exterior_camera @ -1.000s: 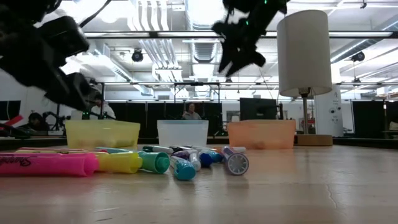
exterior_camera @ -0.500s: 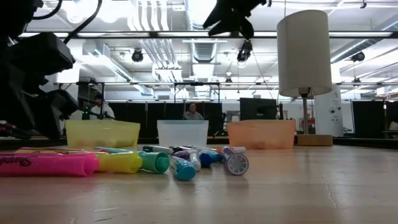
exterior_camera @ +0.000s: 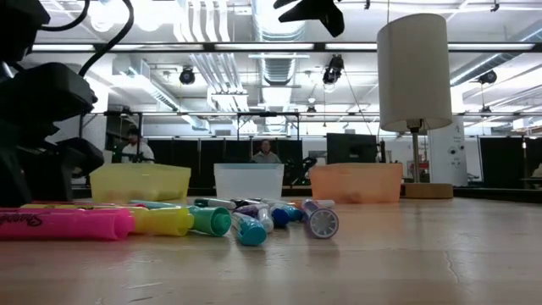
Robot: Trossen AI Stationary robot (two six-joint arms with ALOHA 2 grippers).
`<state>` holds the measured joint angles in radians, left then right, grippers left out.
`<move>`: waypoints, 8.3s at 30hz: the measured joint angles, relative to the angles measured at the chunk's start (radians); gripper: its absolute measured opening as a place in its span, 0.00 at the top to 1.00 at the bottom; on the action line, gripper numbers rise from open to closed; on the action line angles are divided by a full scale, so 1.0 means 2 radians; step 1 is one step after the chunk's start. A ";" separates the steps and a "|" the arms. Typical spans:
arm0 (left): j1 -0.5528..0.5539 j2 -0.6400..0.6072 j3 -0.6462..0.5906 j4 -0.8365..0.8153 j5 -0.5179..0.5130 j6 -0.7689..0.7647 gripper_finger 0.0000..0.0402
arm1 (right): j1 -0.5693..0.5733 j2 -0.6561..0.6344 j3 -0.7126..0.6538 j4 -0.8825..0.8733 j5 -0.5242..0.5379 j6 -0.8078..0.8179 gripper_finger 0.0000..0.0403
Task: Pick & Place Markers
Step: Put the large red highlighter pen into the orange bin, then put the large pink highlighter pen into the orange bin
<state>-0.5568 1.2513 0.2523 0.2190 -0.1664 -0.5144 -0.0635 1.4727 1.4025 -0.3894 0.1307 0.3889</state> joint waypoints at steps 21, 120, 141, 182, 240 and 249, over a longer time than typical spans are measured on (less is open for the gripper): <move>-0.001 0.022 0.001 0.026 -0.039 -0.061 0.85 | 0.000 0.000 -0.006 0.003 0.000 0.000 0.74; 0.033 -0.203 0.077 0.152 -0.225 0.145 0.84 | 0.083 0.158 -0.066 0.485 -0.053 -0.080 0.83; 0.033 -0.204 0.077 0.106 -0.266 0.097 0.50 | 0.053 0.138 -0.063 0.386 -0.051 -0.033 0.84; 0.032 -0.202 0.076 0.050 -0.220 0.030 0.50 | -0.216 0.116 0.022 -0.296 -0.011 0.090 0.83; 0.007 -0.096 0.070 -0.032 -0.076 0.022 0.50 | -0.092 0.076 0.049 -0.249 0.110 0.043 0.58; -0.051 -0.020 0.070 -0.029 -0.074 -0.020 0.50 | -0.041 0.041 0.050 -0.157 0.120 0.012 0.58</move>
<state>-0.6579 1.2121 0.3922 0.1608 -0.3140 -0.5545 -0.1452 1.5548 1.5017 -0.7033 0.3702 0.4123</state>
